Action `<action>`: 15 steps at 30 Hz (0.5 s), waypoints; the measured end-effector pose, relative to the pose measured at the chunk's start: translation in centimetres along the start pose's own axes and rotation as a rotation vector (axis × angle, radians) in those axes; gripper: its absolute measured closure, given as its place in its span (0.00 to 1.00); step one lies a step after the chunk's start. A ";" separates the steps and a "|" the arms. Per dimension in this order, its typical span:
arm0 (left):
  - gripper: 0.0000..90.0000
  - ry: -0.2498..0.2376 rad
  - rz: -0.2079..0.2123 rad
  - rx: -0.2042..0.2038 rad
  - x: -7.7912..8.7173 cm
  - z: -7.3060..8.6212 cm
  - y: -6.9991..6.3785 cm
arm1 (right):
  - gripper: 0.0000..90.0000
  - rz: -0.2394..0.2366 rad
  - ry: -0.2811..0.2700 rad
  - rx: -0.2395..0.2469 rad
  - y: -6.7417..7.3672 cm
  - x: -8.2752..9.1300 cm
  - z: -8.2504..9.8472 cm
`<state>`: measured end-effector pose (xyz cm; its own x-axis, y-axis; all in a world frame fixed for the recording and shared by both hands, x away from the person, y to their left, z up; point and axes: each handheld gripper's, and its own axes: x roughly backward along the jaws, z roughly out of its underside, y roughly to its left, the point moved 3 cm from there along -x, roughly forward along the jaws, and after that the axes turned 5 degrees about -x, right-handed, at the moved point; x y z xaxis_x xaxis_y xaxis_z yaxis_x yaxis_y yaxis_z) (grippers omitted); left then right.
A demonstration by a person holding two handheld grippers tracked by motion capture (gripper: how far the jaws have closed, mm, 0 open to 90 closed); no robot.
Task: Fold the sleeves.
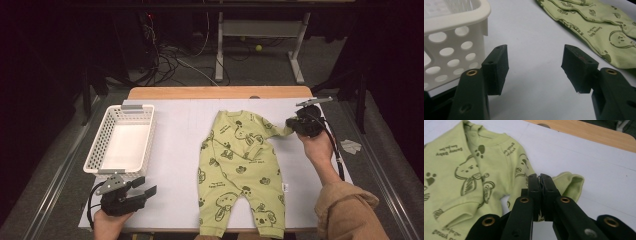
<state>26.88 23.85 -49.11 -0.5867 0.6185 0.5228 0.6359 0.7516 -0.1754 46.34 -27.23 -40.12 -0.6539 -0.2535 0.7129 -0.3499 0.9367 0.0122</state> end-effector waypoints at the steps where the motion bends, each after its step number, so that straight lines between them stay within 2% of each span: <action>1: 0.40 -0.002 0.000 0.003 0.1 0.0 0.0 | 0.99 -0.004 -0.001 0.001 0.2 0.1 -0.1; 5: 0.40 -0.001 -0.002 -0.002 0.0 0.0 0.0 | 0.99 -0.019 -0.001 0.030 0.9 0.3 -0.4; 9: 0.40 0.008 0.000 -0.006 -0.1 -0.1 0.0 | 0.99 -0.046 -0.032 0.029 1.6 0.8 -1.0; 12: 0.40 0.005 0.003 -0.006 -0.1 -0.1 0.0 | 0.99 -0.051 -0.033 0.058 2.6 0.8 -1.3; 15: 0.40 0.014 0.007 -0.013 -0.2 0.0 -0.1 | 0.99 -0.067 -0.044 0.066 3.5 1.0 -1.7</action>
<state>26.98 23.61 -49.20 -0.5756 0.6202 0.5329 0.6465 0.7442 -0.1678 45.59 -23.77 -38.19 -0.6561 -0.3269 0.6802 -0.4360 0.8999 0.0118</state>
